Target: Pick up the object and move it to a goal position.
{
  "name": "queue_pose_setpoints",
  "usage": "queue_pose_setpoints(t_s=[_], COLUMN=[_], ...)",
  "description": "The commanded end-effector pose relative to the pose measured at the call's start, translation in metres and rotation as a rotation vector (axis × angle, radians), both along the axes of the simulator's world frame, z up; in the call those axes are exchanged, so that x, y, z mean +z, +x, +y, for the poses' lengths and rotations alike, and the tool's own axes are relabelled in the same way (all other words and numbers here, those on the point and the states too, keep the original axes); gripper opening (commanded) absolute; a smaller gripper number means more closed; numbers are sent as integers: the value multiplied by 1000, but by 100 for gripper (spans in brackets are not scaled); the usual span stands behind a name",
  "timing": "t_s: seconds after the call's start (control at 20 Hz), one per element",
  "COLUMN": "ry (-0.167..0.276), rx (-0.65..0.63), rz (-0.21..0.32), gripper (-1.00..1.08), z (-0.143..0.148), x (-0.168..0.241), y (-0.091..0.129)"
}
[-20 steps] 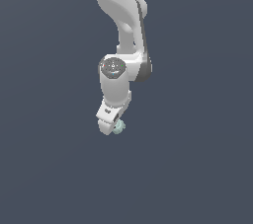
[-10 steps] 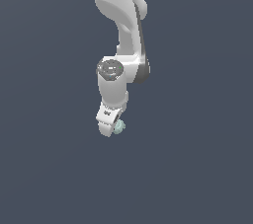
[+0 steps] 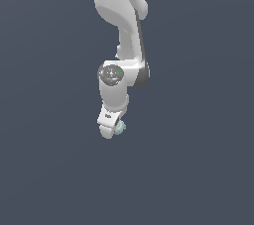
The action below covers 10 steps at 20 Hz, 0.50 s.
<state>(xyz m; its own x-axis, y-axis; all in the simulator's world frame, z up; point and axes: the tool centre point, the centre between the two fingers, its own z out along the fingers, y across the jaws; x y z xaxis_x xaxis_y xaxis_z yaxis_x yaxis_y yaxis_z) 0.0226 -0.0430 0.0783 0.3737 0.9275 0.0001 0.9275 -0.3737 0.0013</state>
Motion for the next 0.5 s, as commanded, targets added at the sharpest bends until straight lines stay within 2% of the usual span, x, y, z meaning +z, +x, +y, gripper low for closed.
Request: queue_pose_setpoints(t_s=[0.0, 0.4, 0.45], ry=[0, 0, 0], rx=[1, 3, 3], rz=[1, 1, 1], gripper=[100, 100, -100], z=[0, 0, 0], x=[-14, -33, -33], y=[-1, 0, 0])
